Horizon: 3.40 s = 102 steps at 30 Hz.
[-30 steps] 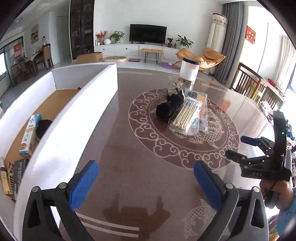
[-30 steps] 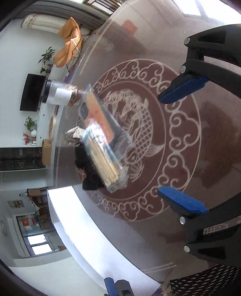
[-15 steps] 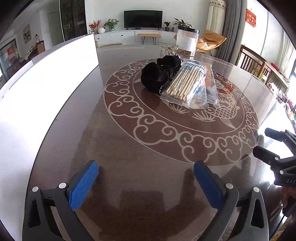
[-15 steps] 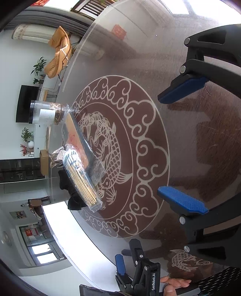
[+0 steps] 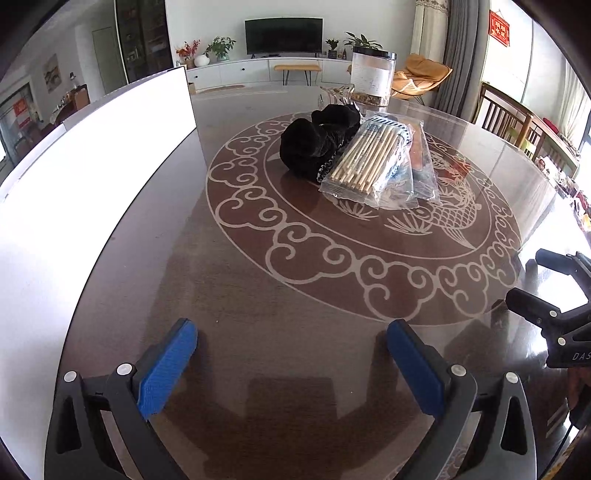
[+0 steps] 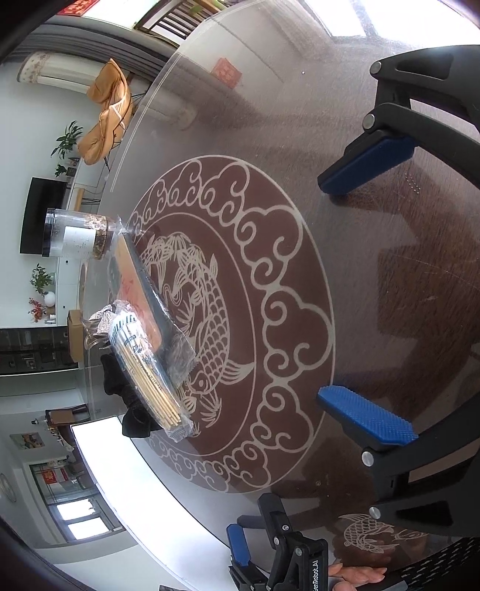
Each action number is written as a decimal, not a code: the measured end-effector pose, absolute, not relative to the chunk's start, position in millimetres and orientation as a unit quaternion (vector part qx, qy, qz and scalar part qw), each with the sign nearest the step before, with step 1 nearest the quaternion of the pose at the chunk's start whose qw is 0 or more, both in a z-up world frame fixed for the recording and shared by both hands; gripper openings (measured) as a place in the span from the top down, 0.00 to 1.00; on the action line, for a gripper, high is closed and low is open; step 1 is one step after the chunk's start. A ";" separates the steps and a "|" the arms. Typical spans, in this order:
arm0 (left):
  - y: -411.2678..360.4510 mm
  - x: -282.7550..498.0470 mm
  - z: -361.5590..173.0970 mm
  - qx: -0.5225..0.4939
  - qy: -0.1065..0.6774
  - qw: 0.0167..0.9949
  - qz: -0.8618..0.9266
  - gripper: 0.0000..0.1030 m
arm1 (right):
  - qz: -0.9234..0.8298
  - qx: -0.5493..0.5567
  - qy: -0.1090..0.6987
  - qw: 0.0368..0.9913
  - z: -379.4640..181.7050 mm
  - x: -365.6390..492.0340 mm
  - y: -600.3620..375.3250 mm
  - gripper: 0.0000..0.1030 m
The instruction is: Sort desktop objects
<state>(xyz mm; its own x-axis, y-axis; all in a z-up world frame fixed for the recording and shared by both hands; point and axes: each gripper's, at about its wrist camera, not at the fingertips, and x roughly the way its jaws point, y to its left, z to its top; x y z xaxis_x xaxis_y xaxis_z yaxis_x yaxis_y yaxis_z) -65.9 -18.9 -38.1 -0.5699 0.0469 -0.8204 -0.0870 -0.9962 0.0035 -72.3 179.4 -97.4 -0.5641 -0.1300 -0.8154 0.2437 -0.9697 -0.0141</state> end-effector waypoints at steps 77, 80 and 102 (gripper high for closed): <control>-46.4 -63.7 -38.5 -0.459 -0.008 0.003 0.888 0.00 | -0.892 0.448 0.014 0.058 -88.4 -247.6 86.1 0.01; -42.6 -66.2 -39.7 -0.463 0.002 0.000 0.887 0.00 | -0.900 0.429 0.044 0.064 -89.2 -229.0 82.5 0.21; -43.3 -67.5 -40.7 -0.463 0.001 0.002 0.887 0.00 | -0.889 0.452 0.027 0.068 -82.1 -70.4 195.3 0.53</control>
